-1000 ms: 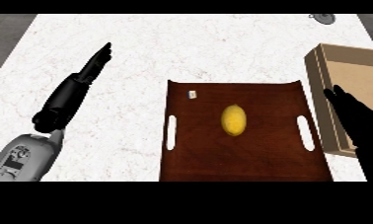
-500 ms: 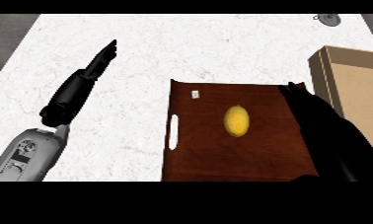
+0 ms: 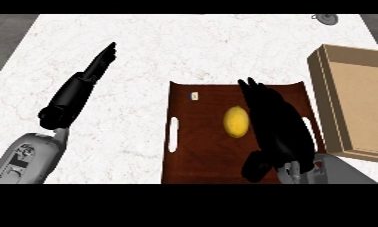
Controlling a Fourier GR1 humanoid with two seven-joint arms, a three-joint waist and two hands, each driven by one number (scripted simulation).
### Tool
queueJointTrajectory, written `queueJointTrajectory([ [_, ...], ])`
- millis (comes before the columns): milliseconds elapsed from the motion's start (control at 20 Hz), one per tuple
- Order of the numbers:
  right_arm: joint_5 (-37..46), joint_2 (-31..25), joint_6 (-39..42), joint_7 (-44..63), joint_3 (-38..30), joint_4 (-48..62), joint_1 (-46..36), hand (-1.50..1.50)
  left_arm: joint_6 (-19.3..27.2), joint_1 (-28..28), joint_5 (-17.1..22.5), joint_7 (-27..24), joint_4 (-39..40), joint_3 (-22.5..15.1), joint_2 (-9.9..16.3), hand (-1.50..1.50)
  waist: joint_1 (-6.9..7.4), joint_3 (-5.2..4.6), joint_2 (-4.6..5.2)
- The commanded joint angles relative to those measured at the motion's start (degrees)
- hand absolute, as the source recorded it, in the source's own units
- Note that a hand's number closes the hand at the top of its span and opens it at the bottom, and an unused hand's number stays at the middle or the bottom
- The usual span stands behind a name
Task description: Pick the lemon from the tray and place it in the cardboard box
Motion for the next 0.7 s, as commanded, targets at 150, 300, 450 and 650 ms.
queueJointTrajectory([
  [150, 3.4, 9.0, 6.3, 14.7, 0.9, 11.3, -8.8, -1.5, 0.3, -0.4, -0.8, 0.9, -0.1, 1.0, 0.3, 0.0, -1.28, 0.11, -0.15],
  [300, 6.8, 13.3, 5.1, 14.7, 2.2, 14.0, -8.6, -1.5, -0.6, 0.1, 0.7, 1.2, -0.4, 2.3, 0.4, 0.0, -1.86, 0.15, -0.29],
  [450, 8.1, 15.2, 4.2, 13.2, 1.9, 19.7, -9.4, -1.5, -0.3, 2.7, -1.2, -1.1, -1.0, 1.6, 0.5, 0.0, -1.37, 0.24, -0.08],
  [650, 8.4, 16.6, 7.4, 13.5, 2.1, 22.1, -9.5, -1.5, -1.1, 1.4, 0.2, 0.5, -0.2, 3.3, 0.5, 0.0, -1.91, 0.22, -0.07],
])
